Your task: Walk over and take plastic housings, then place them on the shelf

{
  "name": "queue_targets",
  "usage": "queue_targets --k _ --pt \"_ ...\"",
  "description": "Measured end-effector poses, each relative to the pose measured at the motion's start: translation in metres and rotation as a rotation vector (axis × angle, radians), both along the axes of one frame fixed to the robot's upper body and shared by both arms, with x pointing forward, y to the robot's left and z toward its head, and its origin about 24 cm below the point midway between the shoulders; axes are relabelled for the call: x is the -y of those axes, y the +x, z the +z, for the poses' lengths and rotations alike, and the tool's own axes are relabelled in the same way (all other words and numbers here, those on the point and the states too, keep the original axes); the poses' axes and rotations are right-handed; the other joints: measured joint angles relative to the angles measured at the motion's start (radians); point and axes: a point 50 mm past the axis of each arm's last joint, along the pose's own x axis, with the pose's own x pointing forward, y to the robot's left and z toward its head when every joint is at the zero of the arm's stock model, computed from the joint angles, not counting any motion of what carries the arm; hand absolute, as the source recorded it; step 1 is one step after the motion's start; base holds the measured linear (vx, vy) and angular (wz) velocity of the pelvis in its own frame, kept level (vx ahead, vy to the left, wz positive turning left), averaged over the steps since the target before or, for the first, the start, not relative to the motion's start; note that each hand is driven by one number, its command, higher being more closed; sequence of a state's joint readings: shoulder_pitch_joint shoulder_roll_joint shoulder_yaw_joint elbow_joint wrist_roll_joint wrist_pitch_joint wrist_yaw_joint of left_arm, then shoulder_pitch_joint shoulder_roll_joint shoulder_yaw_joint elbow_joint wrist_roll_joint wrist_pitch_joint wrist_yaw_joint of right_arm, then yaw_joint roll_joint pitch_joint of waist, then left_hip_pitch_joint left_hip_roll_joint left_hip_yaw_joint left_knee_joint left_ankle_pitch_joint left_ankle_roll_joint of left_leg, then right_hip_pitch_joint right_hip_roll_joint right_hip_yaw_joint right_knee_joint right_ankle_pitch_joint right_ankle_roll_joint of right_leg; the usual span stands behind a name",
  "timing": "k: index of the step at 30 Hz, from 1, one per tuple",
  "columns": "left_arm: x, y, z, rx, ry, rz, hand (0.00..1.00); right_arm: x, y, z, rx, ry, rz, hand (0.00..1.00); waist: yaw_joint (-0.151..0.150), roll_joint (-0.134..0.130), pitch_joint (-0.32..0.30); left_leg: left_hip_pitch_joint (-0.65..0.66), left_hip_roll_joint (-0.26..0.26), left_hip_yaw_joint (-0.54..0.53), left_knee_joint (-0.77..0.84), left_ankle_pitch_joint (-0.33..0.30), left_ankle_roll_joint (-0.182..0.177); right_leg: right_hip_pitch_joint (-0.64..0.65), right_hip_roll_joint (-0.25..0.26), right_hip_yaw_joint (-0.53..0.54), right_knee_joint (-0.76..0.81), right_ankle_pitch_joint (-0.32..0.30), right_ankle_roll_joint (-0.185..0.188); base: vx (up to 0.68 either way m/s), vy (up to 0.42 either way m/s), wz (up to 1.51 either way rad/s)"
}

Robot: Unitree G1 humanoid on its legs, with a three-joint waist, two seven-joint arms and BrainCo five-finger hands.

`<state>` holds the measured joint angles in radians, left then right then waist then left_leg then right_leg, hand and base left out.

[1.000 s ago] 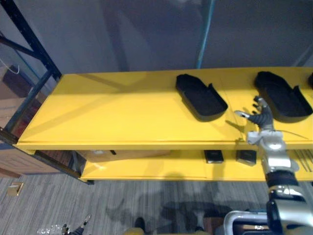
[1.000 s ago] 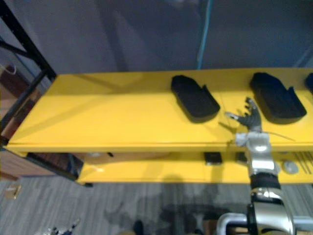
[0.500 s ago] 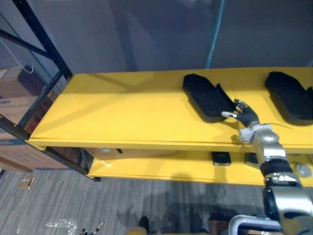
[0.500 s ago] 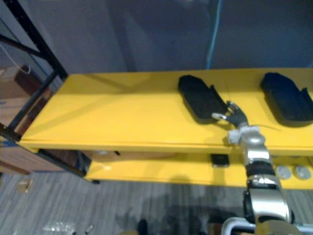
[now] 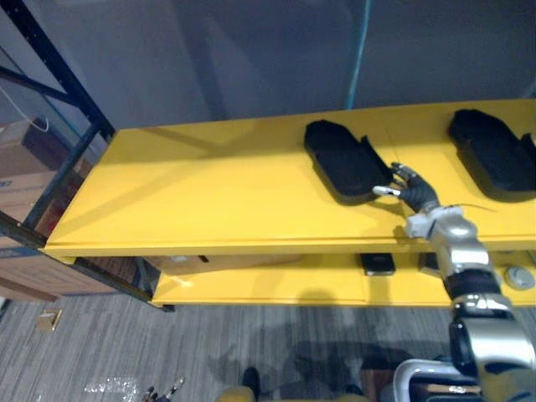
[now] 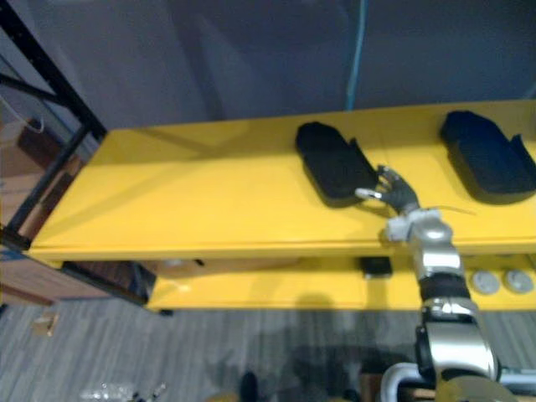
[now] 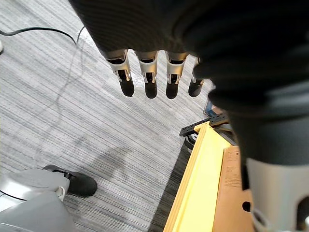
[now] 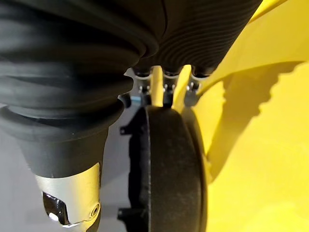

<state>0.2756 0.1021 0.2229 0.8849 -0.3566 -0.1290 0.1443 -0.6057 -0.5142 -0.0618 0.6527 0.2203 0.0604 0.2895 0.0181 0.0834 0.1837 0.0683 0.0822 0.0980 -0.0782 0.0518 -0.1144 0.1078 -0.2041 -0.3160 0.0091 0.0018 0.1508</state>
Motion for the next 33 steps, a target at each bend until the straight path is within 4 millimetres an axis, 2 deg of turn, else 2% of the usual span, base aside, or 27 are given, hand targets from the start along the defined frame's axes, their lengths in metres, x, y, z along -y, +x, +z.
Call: queue_targets --k 3,17,25,33 --pt "0.000 0.002 0.000 0.005 0.001 -0.001 0.00 -0.007 -0.004 -0.003 0.008 0.006 0.022 0.00 -0.004 0.000 0.000 0.002 0.001 0.010 0.000 -0.002 0.000 -0.005 0.000 0.015 0.002 0.000 0.000 0.01 0.002 -0.10" --pt "-0.004 0.015 0.003 0.021 0.035 0.008 0.00 -0.020 -0.016 -0.011 0.009 -0.016 0.100 0.00 -0.010 -0.013 0.007 0.000 0.005 0.020 0.002 -0.002 0.000 -0.020 0.002 0.023 0.016 -0.002 -0.003 0.00 0.000 -0.02" --pt "-0.004 0.016 0.003 0.022 0.039 0.010 0.00 -0.025 -0.018 -0.012 -0.006 -0.021 0.156 0.00 -0.018 -0.017 0.005 0.000 0.006 0.021 0.003 -0.002 0.000 -0.021 0.003 0.023 0.016 -0.002 -0.003 0.00 0.000 0.00" --pt "-0.005 0.016 0.004 0.020 0.045 0.011 0.00 -0.033 -0.023 -0.023 -0.037 -0.013 0.191 0.00 -0.018 -0.038 -0.007 0.000 0.012 0.021 0.004 -0.002 0.000 -0.022 0.009 0.024 0.016 -0.004 -0.005 0.00 0.000 0.00"
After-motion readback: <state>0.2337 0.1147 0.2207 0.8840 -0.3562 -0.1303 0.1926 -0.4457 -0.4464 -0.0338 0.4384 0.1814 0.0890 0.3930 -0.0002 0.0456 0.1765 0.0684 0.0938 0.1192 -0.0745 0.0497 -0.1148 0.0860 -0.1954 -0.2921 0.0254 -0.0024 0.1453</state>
